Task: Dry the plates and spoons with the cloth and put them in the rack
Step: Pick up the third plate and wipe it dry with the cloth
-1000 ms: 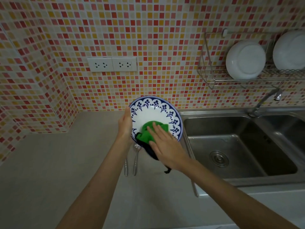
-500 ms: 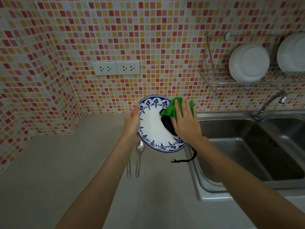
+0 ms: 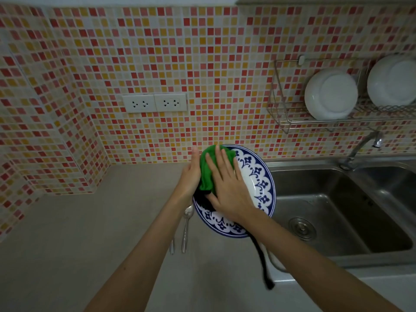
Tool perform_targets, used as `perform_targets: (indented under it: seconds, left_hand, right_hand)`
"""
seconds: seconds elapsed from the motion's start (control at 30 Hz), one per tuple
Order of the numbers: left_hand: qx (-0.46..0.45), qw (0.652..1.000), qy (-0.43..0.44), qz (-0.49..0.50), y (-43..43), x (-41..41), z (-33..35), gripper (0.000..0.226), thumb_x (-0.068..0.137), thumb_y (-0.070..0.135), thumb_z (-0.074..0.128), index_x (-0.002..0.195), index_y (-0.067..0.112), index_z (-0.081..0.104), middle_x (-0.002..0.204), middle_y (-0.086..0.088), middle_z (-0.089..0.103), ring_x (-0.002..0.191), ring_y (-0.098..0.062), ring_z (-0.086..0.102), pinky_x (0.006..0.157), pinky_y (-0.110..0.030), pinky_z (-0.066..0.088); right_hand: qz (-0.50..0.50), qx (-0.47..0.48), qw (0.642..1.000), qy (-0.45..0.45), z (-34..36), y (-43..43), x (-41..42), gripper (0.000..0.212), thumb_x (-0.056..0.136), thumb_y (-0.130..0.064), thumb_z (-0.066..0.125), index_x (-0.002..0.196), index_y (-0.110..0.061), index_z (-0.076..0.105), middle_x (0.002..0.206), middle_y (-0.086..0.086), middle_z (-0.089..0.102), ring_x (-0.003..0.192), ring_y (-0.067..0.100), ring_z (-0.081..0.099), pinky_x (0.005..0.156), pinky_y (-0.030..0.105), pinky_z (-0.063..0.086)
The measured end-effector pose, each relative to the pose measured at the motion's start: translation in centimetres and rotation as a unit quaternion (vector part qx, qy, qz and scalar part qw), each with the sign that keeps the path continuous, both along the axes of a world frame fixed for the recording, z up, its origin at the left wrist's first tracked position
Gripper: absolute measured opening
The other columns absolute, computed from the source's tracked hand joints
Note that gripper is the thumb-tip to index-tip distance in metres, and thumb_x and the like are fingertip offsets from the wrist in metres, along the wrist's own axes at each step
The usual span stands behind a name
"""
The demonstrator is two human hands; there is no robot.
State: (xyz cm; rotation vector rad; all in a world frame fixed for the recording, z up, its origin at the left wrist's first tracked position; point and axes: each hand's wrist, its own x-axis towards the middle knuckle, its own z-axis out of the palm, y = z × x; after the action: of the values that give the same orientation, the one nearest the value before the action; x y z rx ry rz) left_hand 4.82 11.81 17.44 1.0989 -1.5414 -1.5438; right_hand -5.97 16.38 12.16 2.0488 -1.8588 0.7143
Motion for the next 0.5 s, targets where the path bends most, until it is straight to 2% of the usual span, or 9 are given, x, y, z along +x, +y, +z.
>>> perform_targets:
  seconds: [0.07,0.13,0.17,0.23,0.27,0.3,0.33,0.43,0.5]
  left_hand:
    - [-0.019,0.999,-0.006,-0.035,0.2,-0.1,0.0,0.069,0.09,0.065,0.017,0.129,0.023,0.056,0.119,-0.001,0.062,0.109,-0.012,0.057,0.096,-0.027,0.044]
    - [-0.015,0.998,0.0,-0.056,0.1,-0.1,0.2,0.065,0.091,0.063,0.026,0.128,0.019,0.057,0.121,0.001,0.062,0.111,-0.013,0.059,0.101,-0.03,0.044]
    - [-0.013,0.998,0.004,-0.059,-0.1,-0.1,0.3,0.061,0.092,0.06,0.031,0.125,0.017,0.059,0.121,0.0,0.064,0.111,-0.014,0.061,0.102,-0.032,0.045]
    - [-0.02,0.999,-0.002,-0.044,-0.5,-0.2,0.7,0.05,0.094,0.053,0.037,0.116,0.017,0.063,0.113,-0.004,0.069,0.103,-0.016,0.065,0.095,-0.032,0.05]
    - [-0.026,0.999,-0.006,-0.036,-0.7,-0.3,1.0,0.045,0.095,0.05,0.037,0.11,0.018,0.065,0.105,-0.004,0.071,0.096,-0.016,0.066,0.088,-0.031,0.052]
    - [-0.025,0.999,-0.007,-0.029,-0.9,-0.4,1.1,0.043,0.096,0.049,0.037,0.106,0.018,0.065,0.097,-0.003,0.071,0.09,-0.015,0.067,0.082,-0.03,0.053]
    - [-0.025,0.999,-0.01,-0.029,-1.1,-0.3,1.2,0.043,0.096,0.048,0.037,0.105,0.018,0.066,0.094,-0.003,0.071,0.087,-0.017,0.068,0.081,-0.031,0.054]
    - [-0.035,0.999,-0.009,-0.012,-1.6,0.0,1.6,0.05,0.095,0.051,0.037,0.111,0.013,0.066,0.101,-0.008,0.071,0.091,-0.022,0.069,0.083,-0.035,0.055]
    - [-0.043,0.999,0.009,0.011,-2.0,0.0,1.8,0.051,0.095,0.052,0.038,0.114,0.014,0.065,0.101,-0.007,0.071,0.089,-0.02,0.068,0.08,-0.035,0.056]
  right_hand:
    - [-0.038,-0.023,0.999,0.016,0.9,-0.9,-1.7,0.076,0.091,-0.057,0.025,0.149,-0.015,0.0,0.157,0.012,-0.005,0.146,0.024,-0.006,0.118,0.047,-0.005]
    - [-0.076,-0.021,0.997,0.013,2.5,-1.7,-3.4,0.081,0.086,-0.065,0.022,0.15,-0.017,0.008,0.158,0.009,0.007,0.146,0.024,0.003,0.117,0.047,-0.004]
    - [-0.089,-0.01,0.996,0.007,3.4,-2.0,-4.1,0.083,0.083,-0.069,0.022,0.149,-0.019,0.016,0.156,0.007,0.019,0.145,0.024,0.014,0.117,0.048,0.002]
    - [-0.089,0.028,0.995,-0.032,5.3,-2.5,-5.3,0.083,0.076,-0.076,0.031,0.139,-0.022,0.035,0.137,0.005,0.048,0.125,0.024,0.046,0.109,0.046,0.032]
    - [-0.075,0.061,0.993,-0.074,6.4,-2.7,-6.0,0.078,0.075,-0.075,0.042,0.132,-0.022,0.043,0.123,0.002,0.057,0.109,0.022,0.056,0.095,0.041,0.046]
    - [-0.059,0.106,0.985,-0.121,7.3,-2.9,-6.6,0.072,0.074,-0.071,0.053,0.125,-0.021,0.048,0.111,0.001,0.062,0.095,0.02,0.061,0.082,0.037,0.052]
    - [-0.046,0.153,0.973,-0.164,8.2,-3.0,-7.4,0.066,0.073,-0.065,0.061,0.12,-0.02,0.053,0.105,0.001,0.065,0.088,0.019,0.063,0.075,0.035,0.055]
    - [-0.036,0.224,0.928,-0.296,8.7,-2.6,-9.7,0.045,0.077,-0.045,0.07,0.107,-0.013,0.063,0.097,0.005,0.068,0.083,0.021,0.065,0.073,0.032,0.054]
    - [-0.052,0.234,0.875,-0.42,7.6,-1.5,-10.6,0.027,0.08,-0.032,0.07,0.096,-0.012,0.062,0.091,0.007,0.067,0.075,0.017,0.062,0.066,0.025,0.051]
